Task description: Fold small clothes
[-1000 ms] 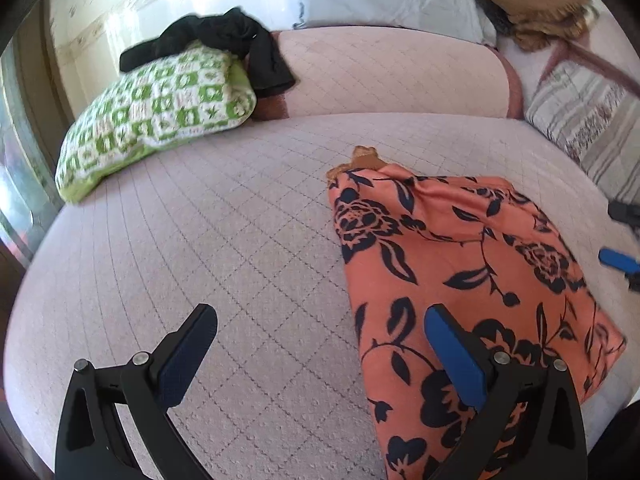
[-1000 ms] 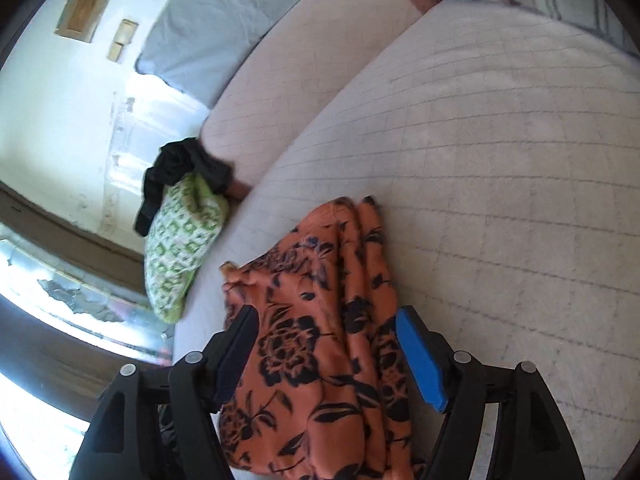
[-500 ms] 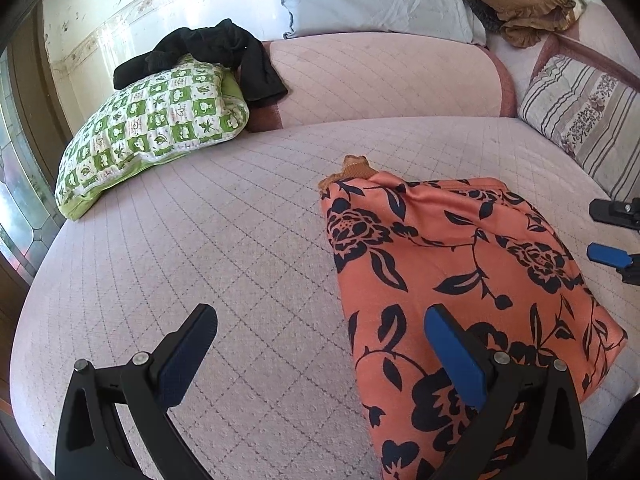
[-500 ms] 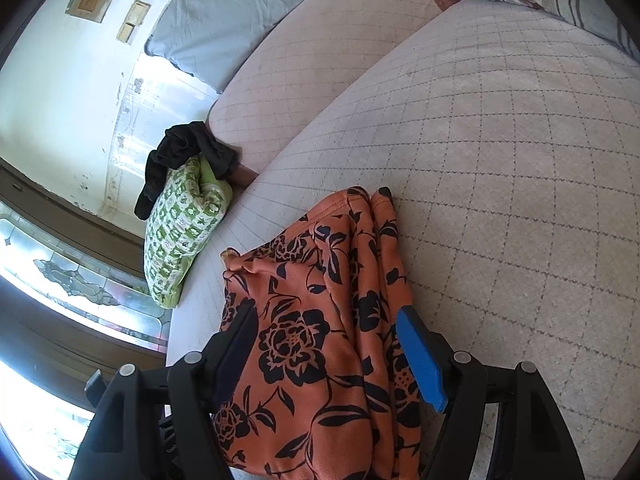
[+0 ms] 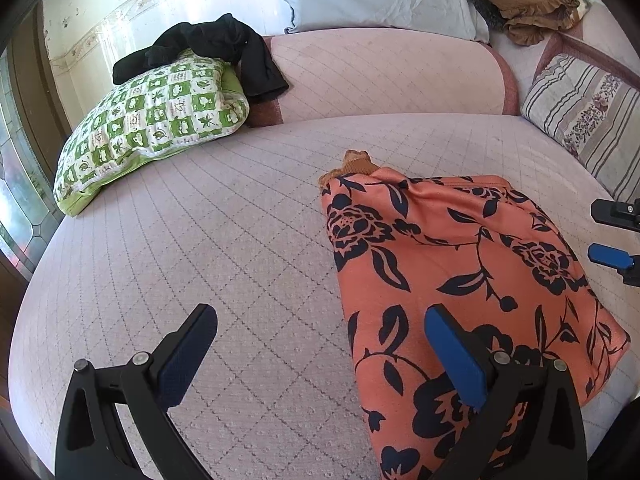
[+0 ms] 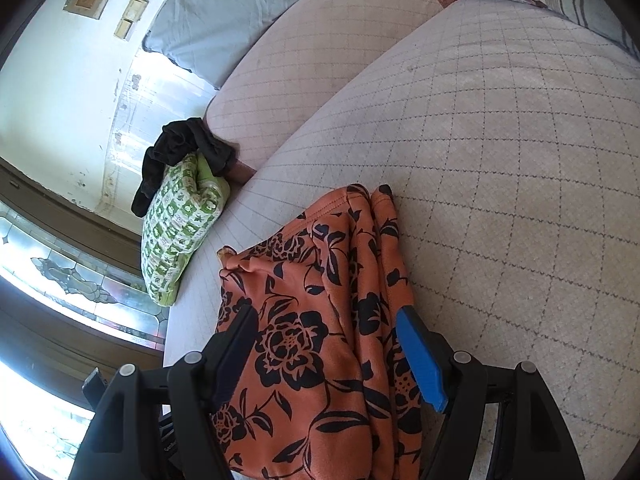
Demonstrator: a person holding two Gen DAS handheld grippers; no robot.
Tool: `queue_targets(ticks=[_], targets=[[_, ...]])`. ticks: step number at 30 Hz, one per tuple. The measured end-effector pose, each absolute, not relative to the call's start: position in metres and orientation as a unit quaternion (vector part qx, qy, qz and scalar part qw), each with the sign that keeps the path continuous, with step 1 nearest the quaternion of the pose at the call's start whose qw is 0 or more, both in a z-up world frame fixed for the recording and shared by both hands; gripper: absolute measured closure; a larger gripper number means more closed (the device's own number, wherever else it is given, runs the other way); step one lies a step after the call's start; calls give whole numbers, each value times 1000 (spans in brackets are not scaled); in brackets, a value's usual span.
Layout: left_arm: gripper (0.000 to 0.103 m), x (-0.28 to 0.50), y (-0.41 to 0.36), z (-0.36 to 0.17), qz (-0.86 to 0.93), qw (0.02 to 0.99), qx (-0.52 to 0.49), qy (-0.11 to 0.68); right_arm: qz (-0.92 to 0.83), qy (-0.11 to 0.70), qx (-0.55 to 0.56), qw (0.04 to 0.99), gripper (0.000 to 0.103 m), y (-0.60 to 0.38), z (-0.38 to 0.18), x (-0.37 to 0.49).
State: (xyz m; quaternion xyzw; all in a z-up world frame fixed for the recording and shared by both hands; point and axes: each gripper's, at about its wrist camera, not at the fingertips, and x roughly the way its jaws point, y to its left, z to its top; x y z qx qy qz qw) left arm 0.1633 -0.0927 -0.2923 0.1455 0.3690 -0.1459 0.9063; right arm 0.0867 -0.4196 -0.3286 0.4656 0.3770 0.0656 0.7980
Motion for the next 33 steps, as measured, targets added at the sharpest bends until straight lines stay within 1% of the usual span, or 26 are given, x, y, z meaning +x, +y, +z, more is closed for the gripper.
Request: queue_targets(ticks=[33], targets=[[0,172,-98,-297,-148,900,136,386,76,392,450,799,28,-414,-330,97]])
